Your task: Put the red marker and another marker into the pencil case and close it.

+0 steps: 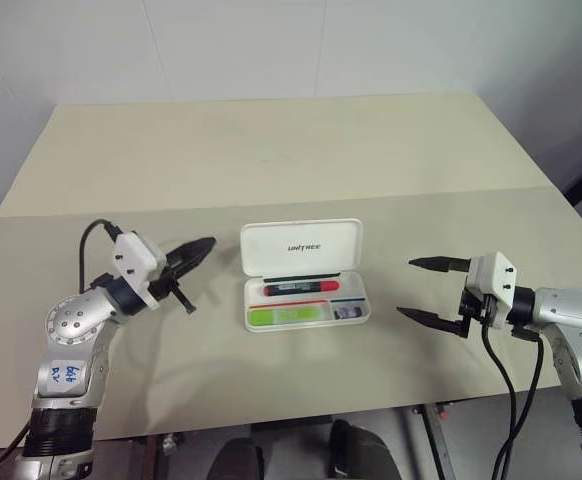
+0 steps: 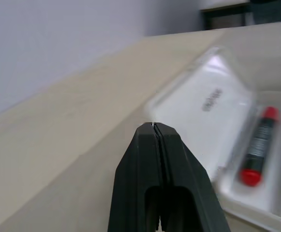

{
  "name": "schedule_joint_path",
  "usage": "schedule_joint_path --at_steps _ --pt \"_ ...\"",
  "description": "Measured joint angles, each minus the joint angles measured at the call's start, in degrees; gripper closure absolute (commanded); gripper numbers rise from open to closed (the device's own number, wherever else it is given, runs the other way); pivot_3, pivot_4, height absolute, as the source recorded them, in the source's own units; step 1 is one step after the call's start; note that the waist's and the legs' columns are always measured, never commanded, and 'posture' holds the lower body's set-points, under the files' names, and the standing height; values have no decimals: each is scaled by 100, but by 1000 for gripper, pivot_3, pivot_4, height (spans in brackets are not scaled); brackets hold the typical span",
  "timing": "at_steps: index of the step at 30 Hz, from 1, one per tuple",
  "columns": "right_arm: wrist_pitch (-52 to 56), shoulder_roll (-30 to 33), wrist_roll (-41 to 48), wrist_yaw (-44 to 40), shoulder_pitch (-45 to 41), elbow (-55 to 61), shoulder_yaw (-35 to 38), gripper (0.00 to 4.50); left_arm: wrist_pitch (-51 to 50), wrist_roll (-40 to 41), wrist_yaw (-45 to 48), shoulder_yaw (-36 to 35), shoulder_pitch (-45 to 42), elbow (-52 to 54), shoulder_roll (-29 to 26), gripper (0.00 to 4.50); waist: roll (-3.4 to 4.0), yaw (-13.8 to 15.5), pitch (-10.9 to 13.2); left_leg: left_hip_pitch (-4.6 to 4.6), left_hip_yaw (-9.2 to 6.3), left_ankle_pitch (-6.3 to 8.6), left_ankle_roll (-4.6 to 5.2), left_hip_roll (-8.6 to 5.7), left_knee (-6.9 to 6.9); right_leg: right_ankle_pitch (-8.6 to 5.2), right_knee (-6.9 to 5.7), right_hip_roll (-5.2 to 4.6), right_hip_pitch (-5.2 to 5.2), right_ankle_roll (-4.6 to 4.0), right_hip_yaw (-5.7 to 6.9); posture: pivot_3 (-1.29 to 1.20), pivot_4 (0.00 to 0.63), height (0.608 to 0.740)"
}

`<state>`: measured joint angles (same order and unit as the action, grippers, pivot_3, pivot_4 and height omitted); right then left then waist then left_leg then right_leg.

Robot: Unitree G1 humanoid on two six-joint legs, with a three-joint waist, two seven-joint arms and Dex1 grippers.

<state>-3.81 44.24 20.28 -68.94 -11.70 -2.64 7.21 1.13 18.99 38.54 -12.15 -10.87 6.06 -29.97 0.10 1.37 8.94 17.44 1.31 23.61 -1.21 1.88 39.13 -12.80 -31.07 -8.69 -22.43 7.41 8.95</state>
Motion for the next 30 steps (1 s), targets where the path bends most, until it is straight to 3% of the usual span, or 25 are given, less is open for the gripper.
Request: schedule_joint_path --at_steps 7,14,21,30 --pt "-92 -25 -4 5 -65 -41 -13 0 -375 -616 -568 384 -475 -677 120 4459 -4 15 -3 -2 3 0 0 -1 0 0 0 0 3 0 2 0 150 740" --pt "-101 -49 -4 6 -133 -49 -59 0 -447 -843 -467 1058 -1391 -1560 538 4459 -11 -2 -6 -3 11 0 0 0 0 2 1 1 0 1 5 0 150 740" --pt "-38 -50 -1 54 -132 1 -60 0 -29 -651 193 1113 -1495 -1578 649 4459 -11 3 -6 -3 16 0 0 0 -1 2 2 0 -2 1 8 0 150 740" --pt "207 -87 16 168 -130 296 -78 0 770 -623 1639 1475 -1620 -1556 -30 4459 -11 11 -6 -3 17 0 1 1 1 4 2 0 -2 0 7 0 150 740"
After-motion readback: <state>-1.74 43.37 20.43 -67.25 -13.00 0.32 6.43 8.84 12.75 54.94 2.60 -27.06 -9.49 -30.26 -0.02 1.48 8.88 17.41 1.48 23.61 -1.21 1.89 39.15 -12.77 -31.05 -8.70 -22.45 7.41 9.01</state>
